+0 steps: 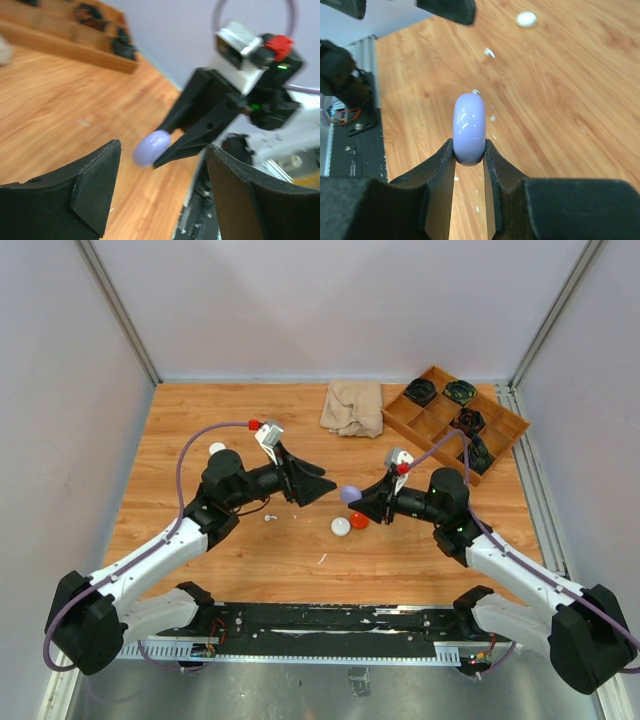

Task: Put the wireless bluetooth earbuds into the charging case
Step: Close the charging case, then place the charging case at the center of the board.

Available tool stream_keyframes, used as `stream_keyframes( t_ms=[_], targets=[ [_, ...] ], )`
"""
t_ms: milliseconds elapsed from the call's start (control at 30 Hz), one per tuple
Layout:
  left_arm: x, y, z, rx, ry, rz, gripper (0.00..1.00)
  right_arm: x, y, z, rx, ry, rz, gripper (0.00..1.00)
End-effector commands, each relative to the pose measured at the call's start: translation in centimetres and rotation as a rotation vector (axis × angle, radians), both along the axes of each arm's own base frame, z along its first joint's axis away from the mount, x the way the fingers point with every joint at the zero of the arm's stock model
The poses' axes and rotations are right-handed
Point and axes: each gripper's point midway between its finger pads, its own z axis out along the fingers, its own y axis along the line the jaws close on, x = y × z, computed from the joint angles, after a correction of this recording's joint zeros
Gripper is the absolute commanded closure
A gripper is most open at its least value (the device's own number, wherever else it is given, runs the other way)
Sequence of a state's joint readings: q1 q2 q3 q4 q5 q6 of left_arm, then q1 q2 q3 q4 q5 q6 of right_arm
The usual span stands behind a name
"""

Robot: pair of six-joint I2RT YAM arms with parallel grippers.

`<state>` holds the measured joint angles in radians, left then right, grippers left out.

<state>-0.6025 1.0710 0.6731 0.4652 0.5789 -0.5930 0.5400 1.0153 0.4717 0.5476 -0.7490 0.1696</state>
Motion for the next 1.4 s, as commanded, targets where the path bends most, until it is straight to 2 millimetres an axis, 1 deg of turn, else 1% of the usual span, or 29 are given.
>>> stream_keyframes(
  t_ms=[0,67,100,167,300,367,500,600,667,833,933,1033,1067,1133,1200,1367],
  targets=[
    [5.1,5.0,-4.3,0.218,0.069,0.390,0.25,1.8,-3.8,-4.6,-0.221,0.181,-0.217,0.99],
    [6.2,7.1,-5.7,0.286,0.095,0.518,0.23,1.9,-5.1,-6.2,-0.282,0.247,-0.279,0.99],
    [6.6,8.1,-6.3,0.316,0.109,0.569,0.19,2.0,-5.7,-6.9,-0.306,0.279,-0.308,0.99],
    [7.2,9.8,-7.2,0.359,0.140,0.645,0.16,2.2,-6.7,-8.1,-0.331,0.350,-0.355,0.99],
    [7.4,12.8,-9.6,0.436,0.210,0.778,0.10,2.7,-8.1,-10.2,-0.349,0.491,-0.405,0.99],
    [7.2,13.9,-10.8,0.453,0.243,0.822,0.07,2.8,-8.6,-11.3,-0.357,0.556,-0.416,0.99],
    [7.0,15.5,-12.5,0.456,0.276,0.883,0.04,3.3,-8.9,-12.8,-0.351,0.667,-0.403,0.99],
    [7.4,16.9,-13.3,0.461,0.294,0.941,0.03,4.0,-9.0,-14.0,-0.355,0.736,-0.398,0.99],
    [7.5,17.5,-13.8,0.474,0.308,0.968,0.02,4.2,-8.7,-14.7,-0.360,0.780,-0.377,0.97],
    [7.7,18.3,-13.8,0.471,0.313,1.003,0.01,4.0,-7.6,-16.0,-0.345,0.860,-0.312,0.92],
    [7.8,18.8,-14.0,0.482,0.316,1.024,0.01,4.0,-7.6,-16.7,-0.348,0.890,-0.305,0.88],
    [7.9,19.1,-14.0,0.490,0.320,1.040,0.01,4.0,-7.5,-16.8,-0.341,0.898,-0.300,0.81],
    [8.0,19.2,-13.9,0.488,0.318,1.044,0.01,4.0,-7.6,-16.8,-0.340,0.898,-0.305,0.76],
    [8.0,19.4,-13.7,0.489,0.314,1.052,0.01,3.9,-8.1,-16.9,-0.345,0.893,-0.328,0.65],
    [8.1,19.7,-13.7,0.497,0.316,1.071,0.01,4.0,-8.6,-17.0,-0.357,0.879,-0.362,0.58],
    [8.4,20.1,-13.4,0.514,0.341,1.089,0.01,4.4,-9.8,-16.8,-0.386,0.828,-0.438,0.44]
  ],
)
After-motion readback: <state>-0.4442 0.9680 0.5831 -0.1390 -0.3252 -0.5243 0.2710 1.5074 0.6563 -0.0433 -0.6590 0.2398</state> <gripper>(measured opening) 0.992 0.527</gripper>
